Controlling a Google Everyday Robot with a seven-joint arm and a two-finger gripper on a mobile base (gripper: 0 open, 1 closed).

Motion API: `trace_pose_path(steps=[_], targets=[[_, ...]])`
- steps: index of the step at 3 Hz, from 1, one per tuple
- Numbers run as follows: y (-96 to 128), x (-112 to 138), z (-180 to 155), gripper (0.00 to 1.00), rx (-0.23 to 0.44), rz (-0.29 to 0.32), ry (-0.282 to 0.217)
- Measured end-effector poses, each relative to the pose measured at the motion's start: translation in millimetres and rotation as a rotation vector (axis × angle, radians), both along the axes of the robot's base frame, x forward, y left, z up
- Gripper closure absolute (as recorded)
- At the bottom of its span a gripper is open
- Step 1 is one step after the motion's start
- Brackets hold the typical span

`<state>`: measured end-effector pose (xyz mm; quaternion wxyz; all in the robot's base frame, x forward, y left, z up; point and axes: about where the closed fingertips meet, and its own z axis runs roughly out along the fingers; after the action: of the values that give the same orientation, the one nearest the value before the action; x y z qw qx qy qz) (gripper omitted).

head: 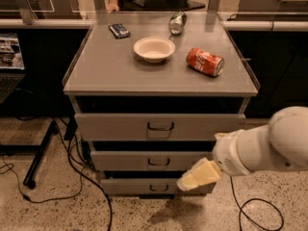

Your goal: Open bottom drawer

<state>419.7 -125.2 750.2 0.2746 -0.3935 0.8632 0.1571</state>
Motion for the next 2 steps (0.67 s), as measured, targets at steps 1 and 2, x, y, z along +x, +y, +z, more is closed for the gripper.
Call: trace_pose_path(steps=[1, 2], targets=[[10.6, 33.2, -38.8, 0.0, 0.01, -0.083, -0.017], [10.4, 50.5, -30.1, 0.0, 0.022, -0.123, -0.075]])
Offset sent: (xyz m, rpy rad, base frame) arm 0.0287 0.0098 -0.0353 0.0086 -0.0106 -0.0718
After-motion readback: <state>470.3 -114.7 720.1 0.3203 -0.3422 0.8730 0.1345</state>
